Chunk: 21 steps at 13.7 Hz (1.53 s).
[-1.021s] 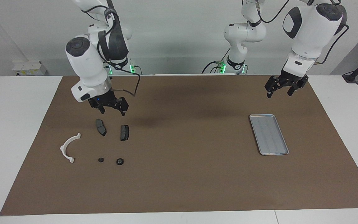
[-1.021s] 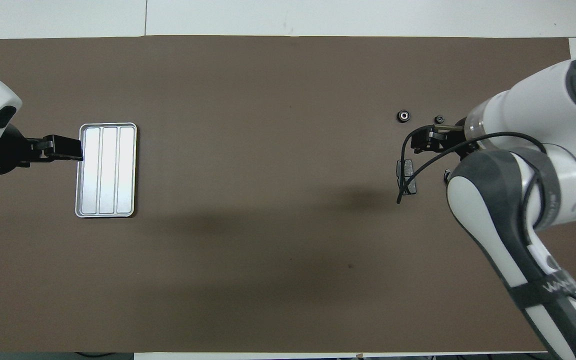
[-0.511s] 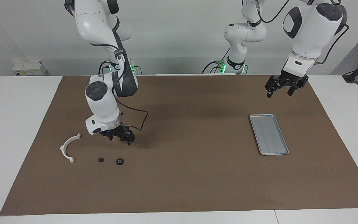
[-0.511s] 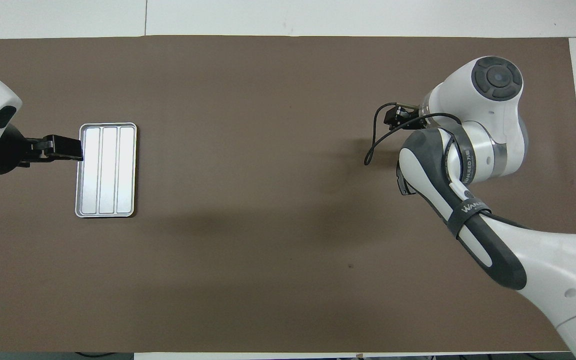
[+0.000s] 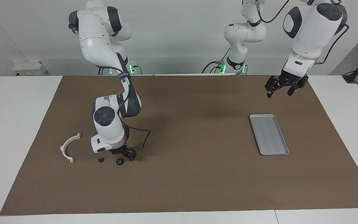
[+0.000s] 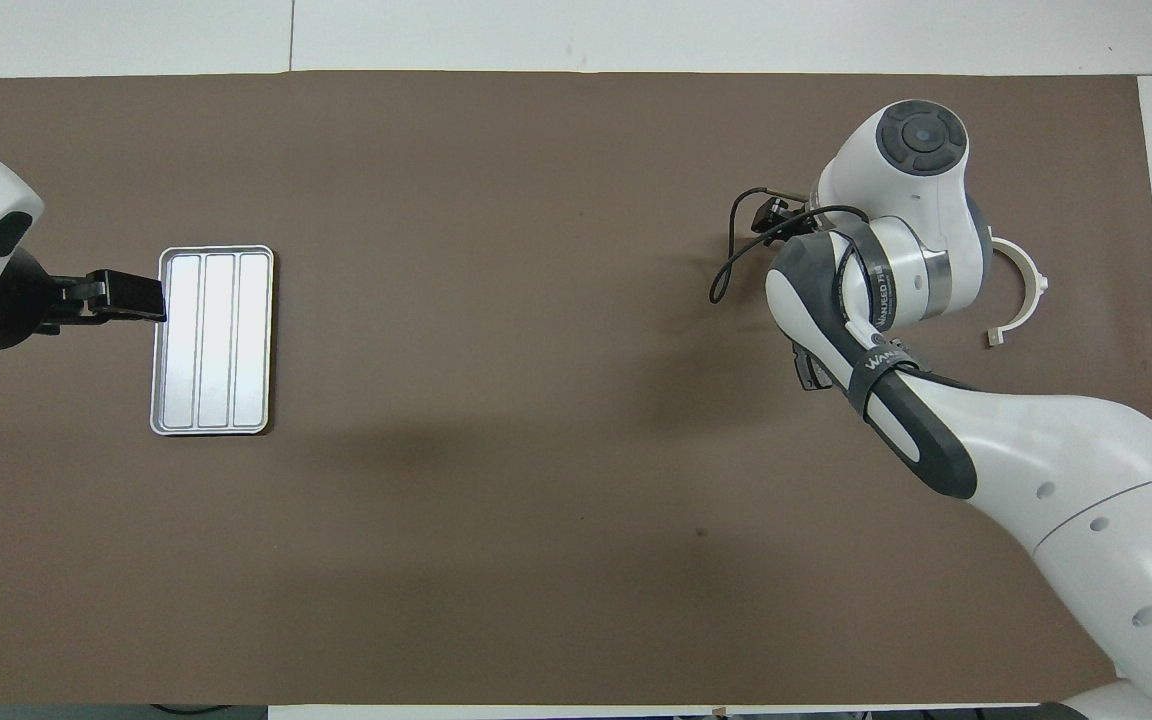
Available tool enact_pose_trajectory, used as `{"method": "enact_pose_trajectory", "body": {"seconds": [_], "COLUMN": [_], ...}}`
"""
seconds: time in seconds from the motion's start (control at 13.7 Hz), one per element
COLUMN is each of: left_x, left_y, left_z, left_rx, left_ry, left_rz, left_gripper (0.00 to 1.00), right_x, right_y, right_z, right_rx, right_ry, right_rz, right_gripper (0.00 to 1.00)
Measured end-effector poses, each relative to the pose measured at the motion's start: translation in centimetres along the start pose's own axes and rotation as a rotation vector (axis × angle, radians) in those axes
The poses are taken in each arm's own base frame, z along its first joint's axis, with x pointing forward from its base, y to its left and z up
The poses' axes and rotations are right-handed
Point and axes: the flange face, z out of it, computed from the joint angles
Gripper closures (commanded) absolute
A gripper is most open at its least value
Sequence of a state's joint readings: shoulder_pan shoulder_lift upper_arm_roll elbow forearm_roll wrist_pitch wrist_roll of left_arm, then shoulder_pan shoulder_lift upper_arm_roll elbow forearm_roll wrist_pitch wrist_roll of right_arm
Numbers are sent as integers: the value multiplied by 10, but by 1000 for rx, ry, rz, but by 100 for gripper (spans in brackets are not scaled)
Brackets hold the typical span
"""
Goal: Pick bearing gear from pile to tray
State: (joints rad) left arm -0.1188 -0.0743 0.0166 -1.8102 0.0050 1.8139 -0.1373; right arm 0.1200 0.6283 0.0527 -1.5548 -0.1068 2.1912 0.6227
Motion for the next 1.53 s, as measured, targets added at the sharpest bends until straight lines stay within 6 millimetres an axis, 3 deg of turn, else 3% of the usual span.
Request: {"method": "enact_pose_trajectory", "body": {"seconds": [0.51,1.02,1.09,1.24,1.39,1.53], "left_x": [0,0,0,0,0,0], "left_y": [0,0,0,0,0,0], "left_z": [0,0,0,0,0,0], "left_rx": [0,0,0,0,0,0], "left_ry": [0,0,0,0,0,0], "left_rz": [0,0,0,0,0,0], "left_gripper": [0,0,0,0,0,0], "right_x": [17,17,16,15,16,16], "right_y": [14,11,10,9,8,7], "right_z": [-2,-1,-1,1,-2,-6], "right_rx": [6,36,36,37,47,54], "right_ry": [56,49,49,49,60,66], "right_rz": [9,46,48,48,49,49], "right_gripper": [8,15,24,55,100,100]}}
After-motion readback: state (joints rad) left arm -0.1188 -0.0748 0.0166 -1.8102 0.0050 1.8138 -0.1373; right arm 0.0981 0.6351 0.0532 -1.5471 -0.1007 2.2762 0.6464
